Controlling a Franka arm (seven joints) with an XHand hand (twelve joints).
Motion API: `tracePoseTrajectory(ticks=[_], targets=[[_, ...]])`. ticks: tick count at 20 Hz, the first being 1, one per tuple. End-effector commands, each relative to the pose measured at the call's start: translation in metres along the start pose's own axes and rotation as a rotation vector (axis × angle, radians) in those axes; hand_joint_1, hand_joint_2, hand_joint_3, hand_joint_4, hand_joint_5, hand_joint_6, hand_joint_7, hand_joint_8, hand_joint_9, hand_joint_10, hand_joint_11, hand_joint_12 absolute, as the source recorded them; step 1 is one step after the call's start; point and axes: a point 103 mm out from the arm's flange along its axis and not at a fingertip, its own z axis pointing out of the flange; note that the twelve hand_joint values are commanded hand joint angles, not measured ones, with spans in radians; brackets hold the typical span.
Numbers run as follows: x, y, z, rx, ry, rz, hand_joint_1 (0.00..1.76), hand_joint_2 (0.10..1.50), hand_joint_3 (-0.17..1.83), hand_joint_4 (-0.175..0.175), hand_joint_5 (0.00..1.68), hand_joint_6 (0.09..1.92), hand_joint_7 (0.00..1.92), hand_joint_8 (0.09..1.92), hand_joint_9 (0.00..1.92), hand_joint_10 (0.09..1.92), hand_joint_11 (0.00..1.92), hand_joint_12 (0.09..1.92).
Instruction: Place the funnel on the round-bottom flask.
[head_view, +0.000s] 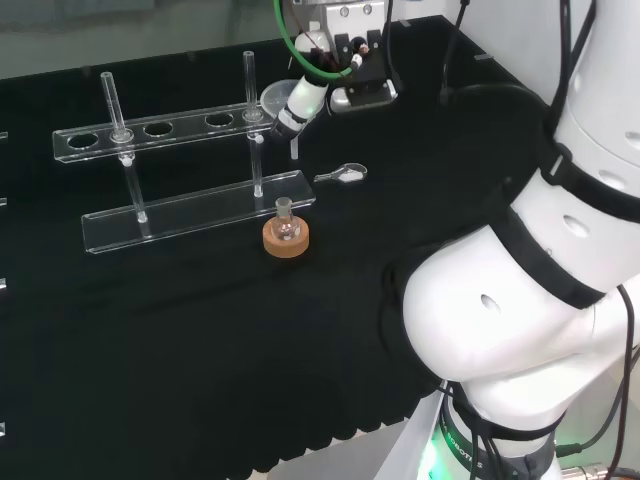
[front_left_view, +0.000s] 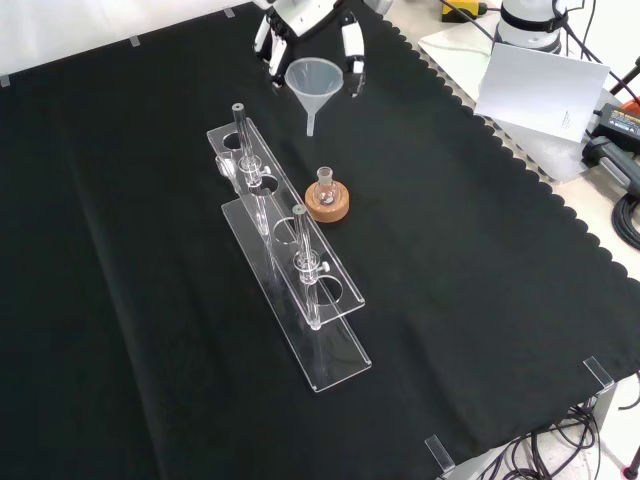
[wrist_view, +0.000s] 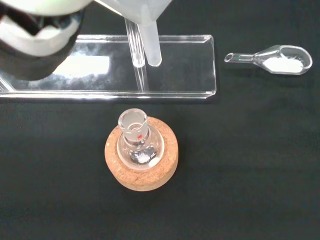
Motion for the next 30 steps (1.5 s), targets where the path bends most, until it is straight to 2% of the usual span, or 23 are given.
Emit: tracePoseTrajectory(ticks=[1,12,15,24,30], targets=[[0.005,0.013,0.013,0.013,0.008,-0.009,1.02,0.94,0.32,0.175,1.00,1.02,0.98,0.92,1.22,0.64,0.51,1.29],[0.010,0.016,0.033,0.033,-0.002,-0.001,1.01,0.94,0.32,0.175,1.00,1.02,0.97,0.92,1.22,0.64,0.51,1.30],[0.015,0.016,0.040,0.042,-0.003,-0.014,1.01,0.94,0.32,0.175,1.00,1.02,0.97,0.92,1.22,0.64,0.51,1.30],[0.013,0.013,0.047,0.047,-0.002,-0.006,1.01,0.95,0.31,0.175,1.00,1.02,0.97,0.92,1.22,0.64,0.51,1.30],[0.023,0.016,0.061,0.066,-0.001,-0.006,1.01,0.95,0.31,0.175,0.99,1.02,0.97,0.92,1.22,0.65,0.51,1.30]])
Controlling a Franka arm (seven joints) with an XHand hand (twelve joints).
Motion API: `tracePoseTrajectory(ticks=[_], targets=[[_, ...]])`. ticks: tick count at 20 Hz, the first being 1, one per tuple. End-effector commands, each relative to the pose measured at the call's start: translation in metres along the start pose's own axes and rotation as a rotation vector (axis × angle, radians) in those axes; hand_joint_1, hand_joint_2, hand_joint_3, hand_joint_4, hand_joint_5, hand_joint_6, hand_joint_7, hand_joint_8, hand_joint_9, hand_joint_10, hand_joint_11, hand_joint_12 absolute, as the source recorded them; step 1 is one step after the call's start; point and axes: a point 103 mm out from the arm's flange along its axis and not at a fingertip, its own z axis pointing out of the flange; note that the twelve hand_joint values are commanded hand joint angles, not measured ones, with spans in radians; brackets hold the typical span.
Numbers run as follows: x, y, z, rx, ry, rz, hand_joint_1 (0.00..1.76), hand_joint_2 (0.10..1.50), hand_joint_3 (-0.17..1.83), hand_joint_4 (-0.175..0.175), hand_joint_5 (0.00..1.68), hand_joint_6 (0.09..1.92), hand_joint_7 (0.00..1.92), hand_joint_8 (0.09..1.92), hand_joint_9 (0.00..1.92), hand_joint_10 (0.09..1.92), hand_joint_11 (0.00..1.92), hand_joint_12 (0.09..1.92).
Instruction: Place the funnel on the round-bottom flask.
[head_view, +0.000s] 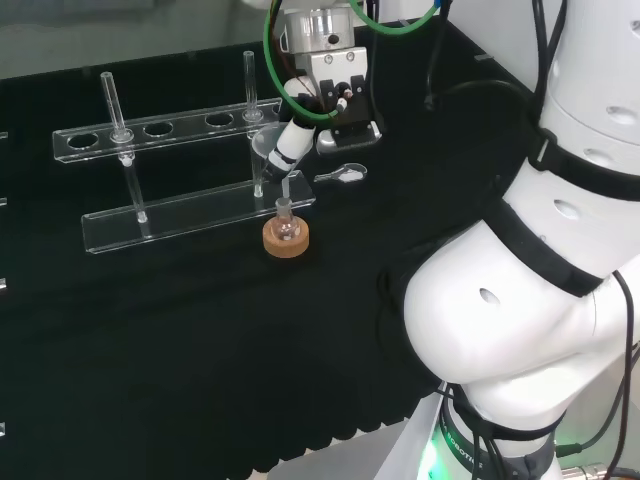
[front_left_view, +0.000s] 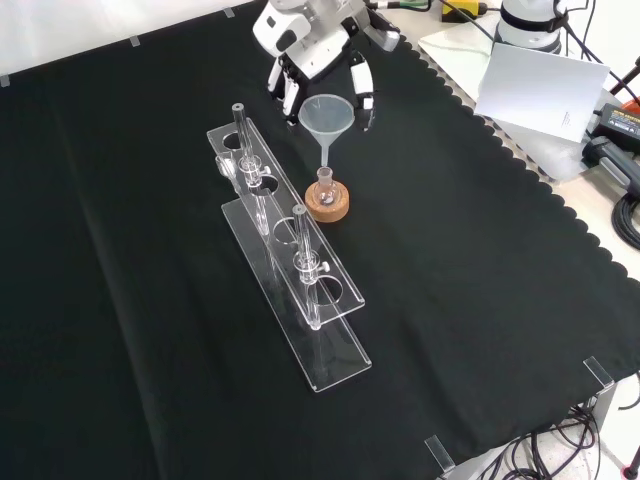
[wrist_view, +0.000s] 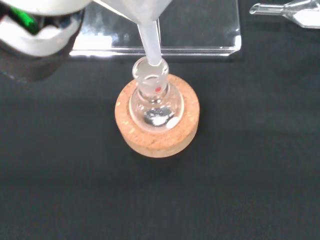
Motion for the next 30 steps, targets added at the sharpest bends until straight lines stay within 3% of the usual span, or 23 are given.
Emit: tracePoseTrajectory(ticks=[1,30], targets=[[0.006,0.003,0.010,0.015,0.002,0.000,1.01,0.95,0.31,0.175,0.99,1.02,0.97,0.92,1.22,0.65,0.51,1.30],[0.002,0.016,0.017,-0.002,0.011,-0.019,1.01,0.95,0.30,0.175,0.99,1.03,0.97,0.92,1.21,0.65,0.51,1.31]])
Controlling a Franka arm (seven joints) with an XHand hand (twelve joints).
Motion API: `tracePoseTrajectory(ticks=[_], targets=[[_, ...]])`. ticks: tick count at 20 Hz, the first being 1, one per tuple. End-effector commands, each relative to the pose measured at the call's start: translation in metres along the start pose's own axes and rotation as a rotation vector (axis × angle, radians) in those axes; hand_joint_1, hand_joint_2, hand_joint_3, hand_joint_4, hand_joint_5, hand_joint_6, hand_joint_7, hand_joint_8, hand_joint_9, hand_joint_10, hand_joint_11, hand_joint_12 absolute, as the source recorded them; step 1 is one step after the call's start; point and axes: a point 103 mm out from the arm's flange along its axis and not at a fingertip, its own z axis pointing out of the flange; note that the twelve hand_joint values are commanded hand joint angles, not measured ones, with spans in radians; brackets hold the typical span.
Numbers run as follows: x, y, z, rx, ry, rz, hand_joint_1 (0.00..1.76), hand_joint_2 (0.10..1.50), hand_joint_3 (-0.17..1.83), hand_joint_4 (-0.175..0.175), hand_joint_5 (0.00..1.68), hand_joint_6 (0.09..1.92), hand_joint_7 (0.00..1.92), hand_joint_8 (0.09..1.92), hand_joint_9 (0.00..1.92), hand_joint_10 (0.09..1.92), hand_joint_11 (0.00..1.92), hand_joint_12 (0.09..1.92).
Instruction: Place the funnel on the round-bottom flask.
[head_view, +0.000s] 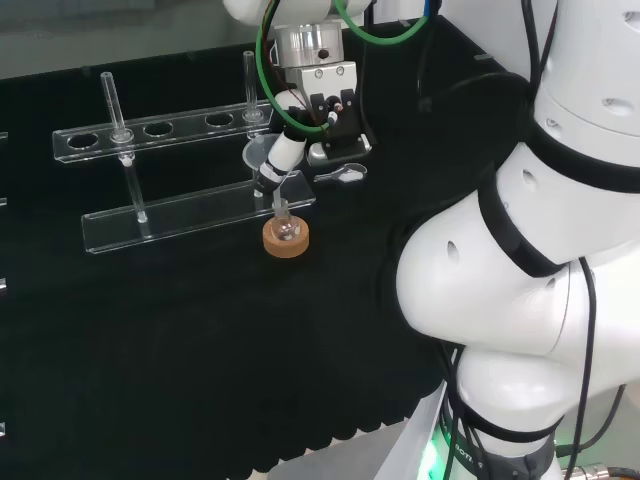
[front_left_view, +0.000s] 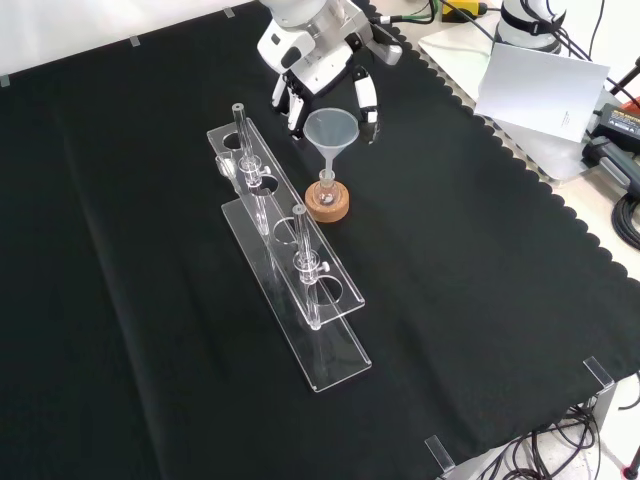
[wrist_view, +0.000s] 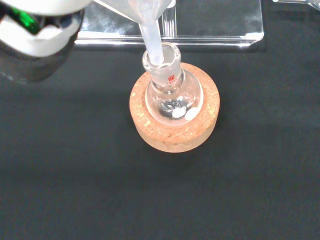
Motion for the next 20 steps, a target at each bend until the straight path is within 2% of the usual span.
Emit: tracePoseTrajectory(ticks=[1,4,11,20], targets=[[-0.008,0.007,0.002,-0.005,0.007,0.003,1.01,0.95,0.30,0.175,0.99,1.03,0.97,0.92,1.21,0.65,0.51,1.31],[-0.010,0.005,-0.002,-0.018,0.010,0.003,1.01,0.95,0.30,0.175,0.99,1.03,0.97,0.92,1.21,0.65,0.51,1.31],[-0.011,0.004,-0.003,-0.008,0.016,0.003,1.01,0.96,0.30,0.175,0.99,1.03,0.97,0.92,1.21,0.66,0.51,1.31],[-0.008,0.015,0.015,0.027,0.013,0.003,1.01,0.96,0.30,0.175,0.99,1.03,0.97,0.92,1.21,0.66,0.51,1.31]])
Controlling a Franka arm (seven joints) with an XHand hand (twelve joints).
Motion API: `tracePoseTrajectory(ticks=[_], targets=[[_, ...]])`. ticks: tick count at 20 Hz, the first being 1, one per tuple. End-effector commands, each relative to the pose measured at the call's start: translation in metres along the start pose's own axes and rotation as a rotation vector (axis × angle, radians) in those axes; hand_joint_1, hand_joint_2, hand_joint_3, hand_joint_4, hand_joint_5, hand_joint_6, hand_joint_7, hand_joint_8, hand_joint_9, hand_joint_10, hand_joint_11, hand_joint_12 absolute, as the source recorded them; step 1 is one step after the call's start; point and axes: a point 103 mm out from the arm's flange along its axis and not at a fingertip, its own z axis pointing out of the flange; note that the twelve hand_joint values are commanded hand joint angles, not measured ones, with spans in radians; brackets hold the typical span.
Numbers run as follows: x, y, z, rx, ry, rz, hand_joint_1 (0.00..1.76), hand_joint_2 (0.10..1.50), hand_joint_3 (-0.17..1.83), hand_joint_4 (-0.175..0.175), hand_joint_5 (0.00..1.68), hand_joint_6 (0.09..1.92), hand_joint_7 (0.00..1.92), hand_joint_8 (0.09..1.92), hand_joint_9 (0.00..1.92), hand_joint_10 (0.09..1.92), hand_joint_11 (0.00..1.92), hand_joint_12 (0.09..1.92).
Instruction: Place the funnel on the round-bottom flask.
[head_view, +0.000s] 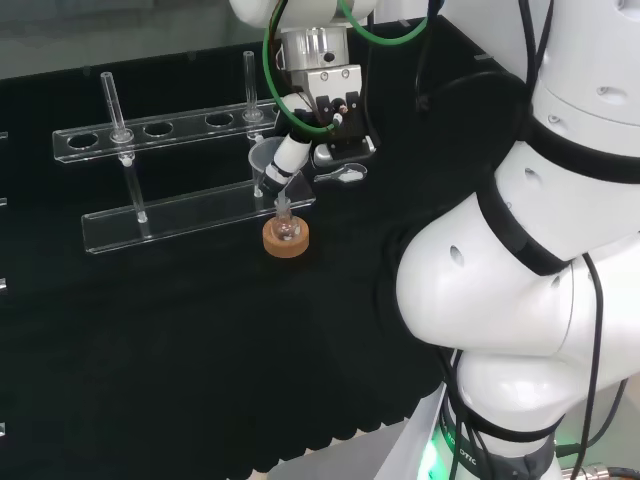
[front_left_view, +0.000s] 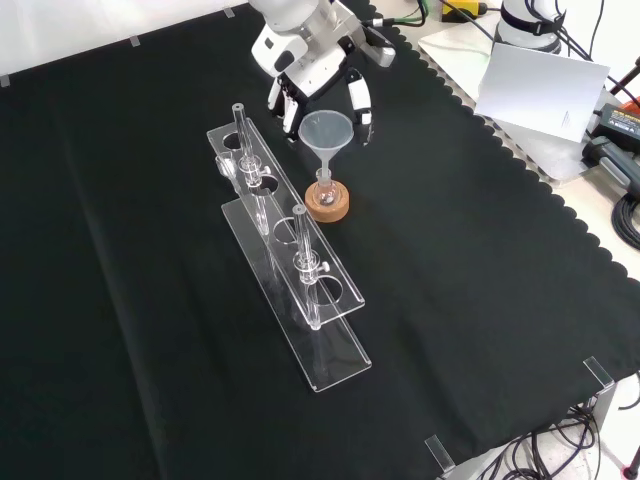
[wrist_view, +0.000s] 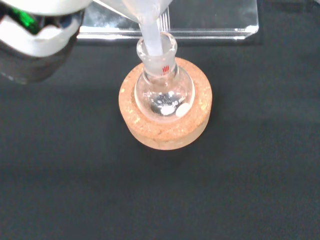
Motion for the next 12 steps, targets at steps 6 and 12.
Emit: tracePoseTrajectory(ticks=[6,12], targets=[[-0.0036,0.0047,0.0115,0.013,-0.018,0.010,1.01,0.96,0.30,0.175,0.99,1.03,0.97,0.92,1.21,0.66,0.51,1.31],[-0.0058,0.0045,0.0167,0.020,-0.004,0.007,1.01,0.96,0.29,0.175,0.99,1.03,0.97,0.92,1.21,0.66,0.51,1.31]])
